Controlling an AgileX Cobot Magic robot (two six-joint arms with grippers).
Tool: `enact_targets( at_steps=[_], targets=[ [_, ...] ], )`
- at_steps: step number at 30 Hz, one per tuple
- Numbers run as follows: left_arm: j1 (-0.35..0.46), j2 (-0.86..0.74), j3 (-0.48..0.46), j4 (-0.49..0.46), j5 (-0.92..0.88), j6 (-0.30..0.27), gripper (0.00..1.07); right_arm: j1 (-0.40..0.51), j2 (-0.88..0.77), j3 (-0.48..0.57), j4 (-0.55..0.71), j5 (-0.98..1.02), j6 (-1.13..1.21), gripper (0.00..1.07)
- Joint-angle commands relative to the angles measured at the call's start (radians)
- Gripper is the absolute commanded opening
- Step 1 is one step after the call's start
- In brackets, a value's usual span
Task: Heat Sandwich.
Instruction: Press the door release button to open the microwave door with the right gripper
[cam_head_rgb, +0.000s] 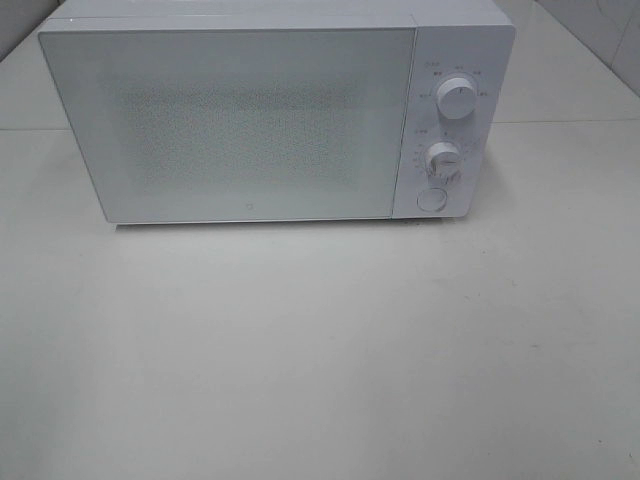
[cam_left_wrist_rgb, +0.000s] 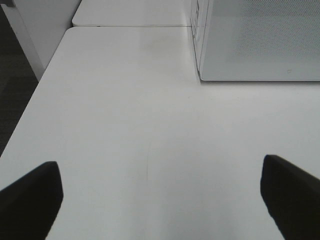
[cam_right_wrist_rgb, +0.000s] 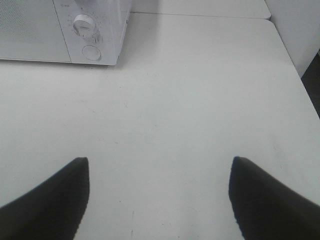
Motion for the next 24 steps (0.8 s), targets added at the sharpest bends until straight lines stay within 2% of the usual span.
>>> enact_targets(
  at_steps=[1, 15, 24],
  targets=[
    [0.001, -0.025, 0.002, -0.005, -0.009, -0.001, 1.01, -0.008, -0.026, 0.003, -0.002, -0.004, -0.012, 0.75],
    [0.001, -0.025, 0.002, -0.005, -0.009, -0.001, 1.01, -0.008, -0.014, -0.025, -0.002, -0.072, -0.009, 0.75],
    [0.001, -0.025, 0.002, -0.005, -0.009, -0.001, 1.01, -0.008, 0.128, -0.025, 0.004, -0.188, 0.004, 0.75]
  ],
)
